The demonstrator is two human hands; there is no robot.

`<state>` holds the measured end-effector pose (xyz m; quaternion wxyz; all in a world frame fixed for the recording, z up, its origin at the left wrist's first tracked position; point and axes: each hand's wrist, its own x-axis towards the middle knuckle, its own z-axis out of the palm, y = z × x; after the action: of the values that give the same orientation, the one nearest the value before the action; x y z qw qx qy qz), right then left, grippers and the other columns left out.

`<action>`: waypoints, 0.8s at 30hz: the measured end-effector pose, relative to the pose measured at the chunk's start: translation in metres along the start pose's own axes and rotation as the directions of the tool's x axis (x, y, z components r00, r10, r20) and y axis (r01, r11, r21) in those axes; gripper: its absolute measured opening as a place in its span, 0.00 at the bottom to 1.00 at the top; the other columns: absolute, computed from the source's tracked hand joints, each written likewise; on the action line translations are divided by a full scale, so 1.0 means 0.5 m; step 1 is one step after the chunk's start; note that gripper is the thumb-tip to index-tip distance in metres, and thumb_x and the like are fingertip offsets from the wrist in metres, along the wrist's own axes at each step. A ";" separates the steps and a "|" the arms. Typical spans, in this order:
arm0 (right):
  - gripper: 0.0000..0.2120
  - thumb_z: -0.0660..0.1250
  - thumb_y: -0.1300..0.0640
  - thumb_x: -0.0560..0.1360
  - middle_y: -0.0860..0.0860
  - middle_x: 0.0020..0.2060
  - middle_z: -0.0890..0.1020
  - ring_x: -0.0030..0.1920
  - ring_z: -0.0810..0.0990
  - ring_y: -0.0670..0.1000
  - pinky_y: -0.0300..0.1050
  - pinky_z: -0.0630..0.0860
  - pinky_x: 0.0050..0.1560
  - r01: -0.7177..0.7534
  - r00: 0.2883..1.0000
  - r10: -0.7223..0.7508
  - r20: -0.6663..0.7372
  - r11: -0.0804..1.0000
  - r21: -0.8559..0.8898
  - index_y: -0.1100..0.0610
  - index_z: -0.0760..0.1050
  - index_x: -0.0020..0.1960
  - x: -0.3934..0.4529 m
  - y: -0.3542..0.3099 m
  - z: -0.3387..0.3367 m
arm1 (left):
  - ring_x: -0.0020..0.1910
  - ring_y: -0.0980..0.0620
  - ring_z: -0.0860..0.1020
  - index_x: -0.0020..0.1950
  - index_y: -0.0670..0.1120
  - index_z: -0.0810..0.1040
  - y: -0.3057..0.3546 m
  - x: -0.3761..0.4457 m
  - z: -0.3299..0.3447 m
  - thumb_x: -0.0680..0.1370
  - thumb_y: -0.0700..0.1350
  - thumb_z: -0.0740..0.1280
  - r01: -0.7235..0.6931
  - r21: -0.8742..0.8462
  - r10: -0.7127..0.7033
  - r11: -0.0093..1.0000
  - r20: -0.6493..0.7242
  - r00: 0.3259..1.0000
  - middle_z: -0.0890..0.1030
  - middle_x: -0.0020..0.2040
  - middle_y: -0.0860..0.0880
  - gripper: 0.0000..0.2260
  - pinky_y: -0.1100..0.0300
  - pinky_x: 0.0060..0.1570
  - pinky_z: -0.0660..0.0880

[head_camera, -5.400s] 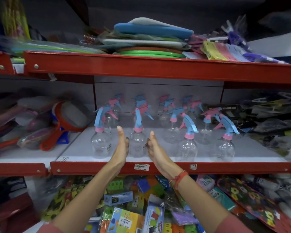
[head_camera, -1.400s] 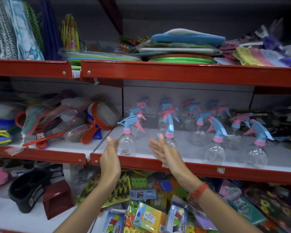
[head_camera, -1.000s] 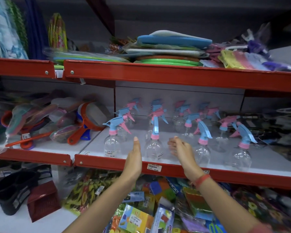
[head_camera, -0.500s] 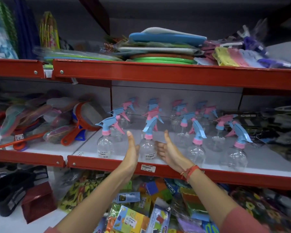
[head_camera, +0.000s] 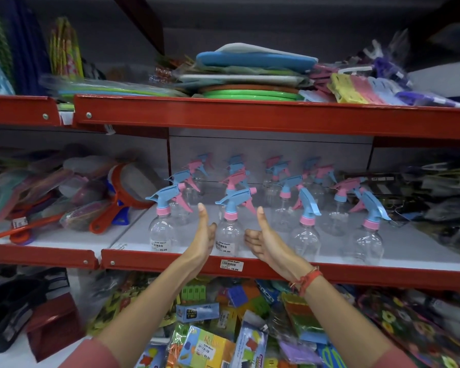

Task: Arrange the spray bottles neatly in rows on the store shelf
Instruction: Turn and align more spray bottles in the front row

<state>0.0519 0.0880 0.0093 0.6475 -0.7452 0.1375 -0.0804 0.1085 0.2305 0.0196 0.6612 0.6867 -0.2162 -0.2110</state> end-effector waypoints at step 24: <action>0.20 0.58 0.49 0.80 0.55 0.43 0.87 0.44 0.86 0.50 0.39 0.80 0.46 0.397 0.846 -0.371 -0.383 0.918 -0.012 0.62 0.82 0.50 -0.141 0.035 -0.092 | 0.55 0.57 0.78 0.53 0.50 0.80 -0.041 -0.081 0.108 0.81 0.50 0.56 -0.386 0.171 0.421 0.907 -0.294 0.858 0.83 0.52 0.54 0.13 0.64 0.52 0.71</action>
<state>-0.0308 0.0643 0.0032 0.6044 -0.7056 0.1049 -0.3547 0.0446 0.2104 -0.0029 0.6797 0.6853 -0.2545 0.0598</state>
